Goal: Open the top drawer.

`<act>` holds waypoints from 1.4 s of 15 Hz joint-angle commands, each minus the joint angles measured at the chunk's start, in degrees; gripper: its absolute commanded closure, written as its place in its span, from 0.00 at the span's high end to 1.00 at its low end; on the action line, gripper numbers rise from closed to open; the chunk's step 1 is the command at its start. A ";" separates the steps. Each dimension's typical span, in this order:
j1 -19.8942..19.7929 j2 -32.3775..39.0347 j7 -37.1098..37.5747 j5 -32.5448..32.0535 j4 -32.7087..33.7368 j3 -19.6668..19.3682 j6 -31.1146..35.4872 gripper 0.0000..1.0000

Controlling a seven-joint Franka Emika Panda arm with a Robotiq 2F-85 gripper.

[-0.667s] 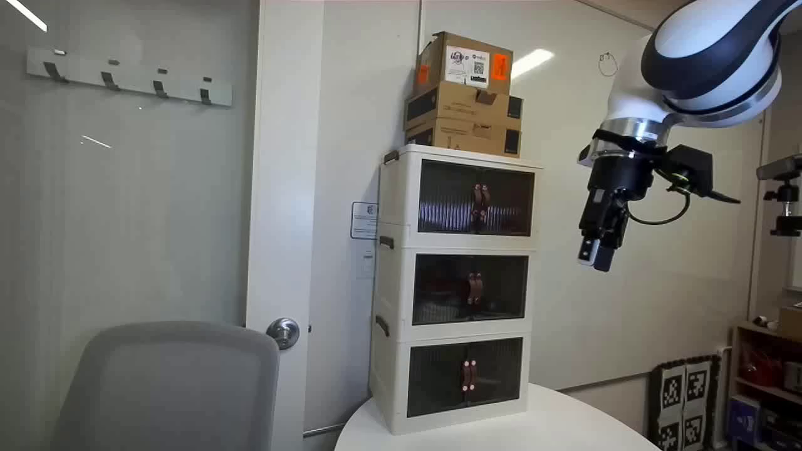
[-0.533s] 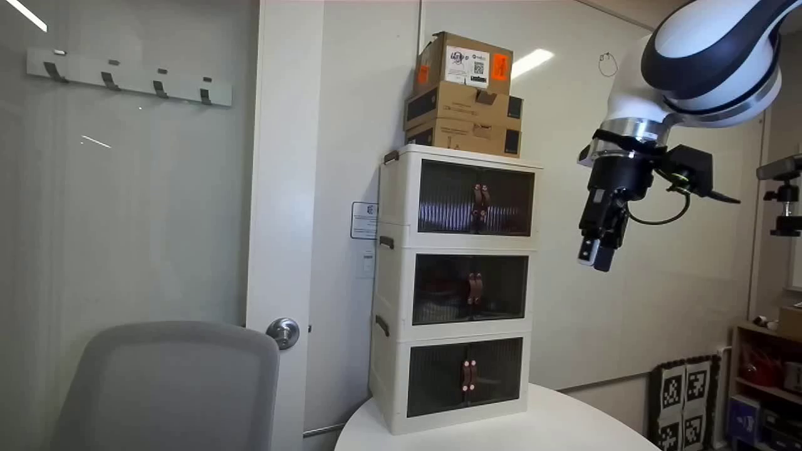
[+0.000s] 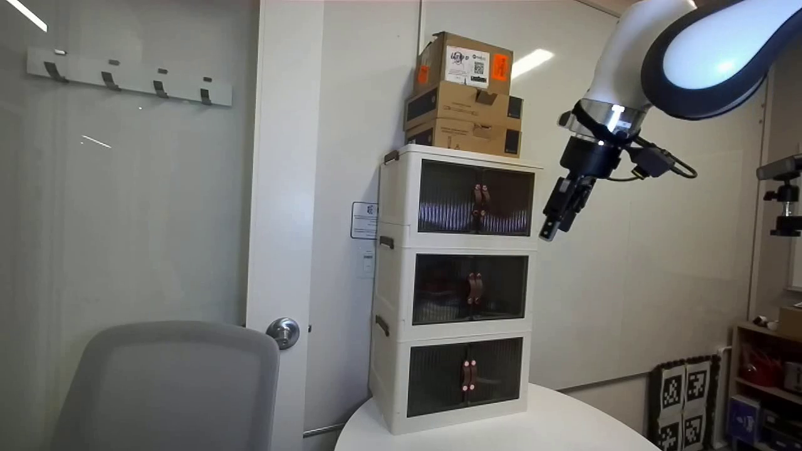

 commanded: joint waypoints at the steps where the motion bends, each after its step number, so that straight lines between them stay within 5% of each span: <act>1: -7.20 4.91 6.52 -12.43 5.30 6.22 6.91 1.00; 3: -12.45 8.02 9.93 -21.84 8.61 9.68 10.72 1.00; 10: -44.61 11.12 39.70 -51.30 18.47 29.72 19.57 1.00; 16: -72.37 7.49 65.34 -61.57 25.34 55.17 14.13 1.00; 21: -94.33 0.45 85.69 -64.17 28.34 76.25 11.04 1.00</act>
